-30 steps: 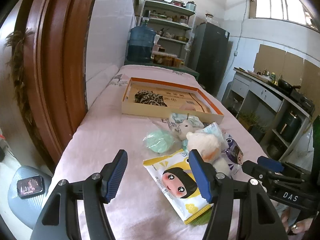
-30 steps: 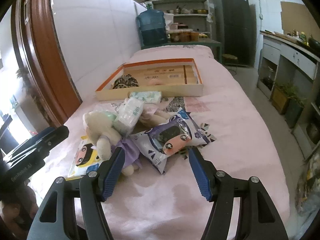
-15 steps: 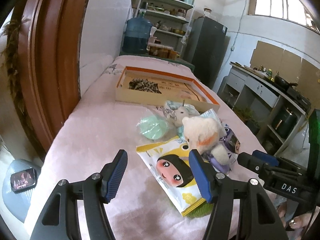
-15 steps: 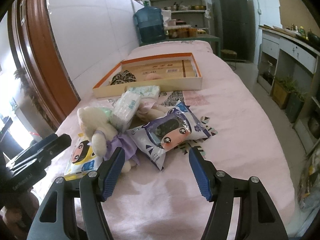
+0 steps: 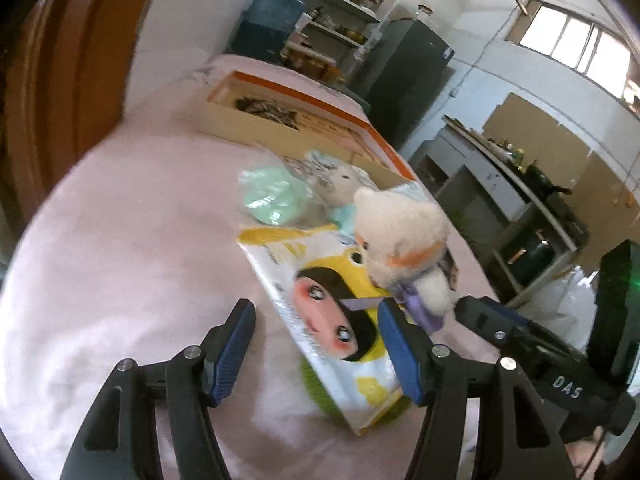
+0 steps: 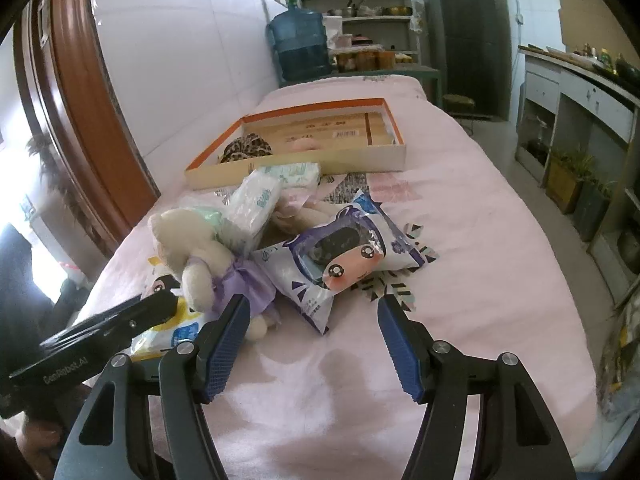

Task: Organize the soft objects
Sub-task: 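Grasp the yellow cartoon wipes packet with the left tool while the right tool grasps the white teddy bear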

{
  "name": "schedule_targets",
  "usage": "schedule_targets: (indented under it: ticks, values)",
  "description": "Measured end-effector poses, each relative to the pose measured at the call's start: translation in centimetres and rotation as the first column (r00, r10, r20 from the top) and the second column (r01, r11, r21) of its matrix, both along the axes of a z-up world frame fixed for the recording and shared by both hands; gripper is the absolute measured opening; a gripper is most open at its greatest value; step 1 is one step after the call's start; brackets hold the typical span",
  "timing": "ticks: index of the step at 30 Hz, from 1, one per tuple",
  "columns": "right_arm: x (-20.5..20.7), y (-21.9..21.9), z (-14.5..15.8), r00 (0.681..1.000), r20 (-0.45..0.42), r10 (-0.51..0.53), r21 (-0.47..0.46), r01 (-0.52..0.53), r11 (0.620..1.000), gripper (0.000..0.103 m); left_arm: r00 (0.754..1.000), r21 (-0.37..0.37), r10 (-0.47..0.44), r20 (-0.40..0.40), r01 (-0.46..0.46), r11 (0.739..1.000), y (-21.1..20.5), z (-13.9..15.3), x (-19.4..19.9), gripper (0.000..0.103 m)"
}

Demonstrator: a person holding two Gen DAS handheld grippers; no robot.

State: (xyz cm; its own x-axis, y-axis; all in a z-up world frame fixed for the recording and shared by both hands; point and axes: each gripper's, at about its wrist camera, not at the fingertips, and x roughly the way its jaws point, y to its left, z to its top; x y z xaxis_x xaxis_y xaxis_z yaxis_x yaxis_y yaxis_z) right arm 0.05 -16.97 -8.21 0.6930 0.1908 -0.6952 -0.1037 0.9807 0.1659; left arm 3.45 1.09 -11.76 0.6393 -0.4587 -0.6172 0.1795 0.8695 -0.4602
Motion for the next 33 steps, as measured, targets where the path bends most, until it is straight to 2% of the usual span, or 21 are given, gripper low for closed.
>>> schedule_targets:
  ticks: [1,3,6,9,17,20,24,25,26,29,31,33]
  values:
    - [0.0,0.0,-0.1,1.000,-0.002,0.000,0.001,0.000,1.000,0.068,1.000,-0.002,-0.009,0.000,0.009,1.000,-0.2,0.0,0.1,0.063]
    - [0.0,-0.1,-0.2,1.000,-0.004,0.000,0.003,0.000,1.000,0.068,1.000,-0.006,-0.024,0.020,0.024,1.000,-0.7,0.2,0.2,0.045]
    - [-0.1,-0.2,-0.3,1.000,-0.005,-0.003,0.005,0.003,1.000,0.068,0.998,0.037,-0.006,0.055,0.003,0.999,-1.2,0.9,0.0,0.036]
    - [-0.2,-0.5,-0.3,1.000,-0.004,-0.008,0.008,0.008,1.000,0.068,0.998,0.015,0.006,0.069,-0.007,1.000,-0.8,1.3,-0.3,0.029]
    - [0.3,-0.9,0.2,1.000,0.009,0.004,0.048,-0.004,0.999,0.068,0.996,-0.006,0.004,0.092,-0.004,1.000,0.2,2.0,-0.5,0.021]
    - [0.2,0.3,1.0,0.996,0.030,0.082,0.082,-0.084,0.993,0.068,0.994,0.004,-0.001,0.105,0.001,1.000,0.2,2.3,-0.5,0.019]
    - [0.4,2.6,1.7,0.976,0.051,0.211,0.083,-0.214,0.973,0.068,0.994,0.009,-0.004,0.107,0.003,1.000,0.2,2.5,-0.6,0.019]
    - [0.6,3.2,1.6,0.971,0.049,0.232,0.075,-0.236,0.969,0.064,0.994,0.012,-0.005,0.109,0.004,1.000,0.2,2.5,-0.7,0.019]
    - [0.8,3.7,1.5,0.968,0.042,0.249,0.063,-0.251,0.966,0.049,0.994,0.020,-0.003,0.112,0.000,1.000,0.2,2.6,-0.7,0.019]
    - [1.9,4.9,0.6,0.965,-0.001,0.263,0.024,-0.263,0.964,0.023,0.993,0.017,0.000,0.114,-0.002,1.000,0.4,2.6,-1.0,0.019]
    - [2.3,4.9,0.2,0.970,-0.015,0.243,0.005,-0.243,0.970,0.021,0.993,0.015,0.005,0.115,-0.006,1.000,0.5,2.6,-0.9,0.018]
    - [2.4,4.5,0.2,0.970,-0.012,0.244,0.026,-0.243,0.970,0.018,0.993,0.015,0.008,0.119,-0.010,1.000,0.7,2.7,-1.0,0.017]
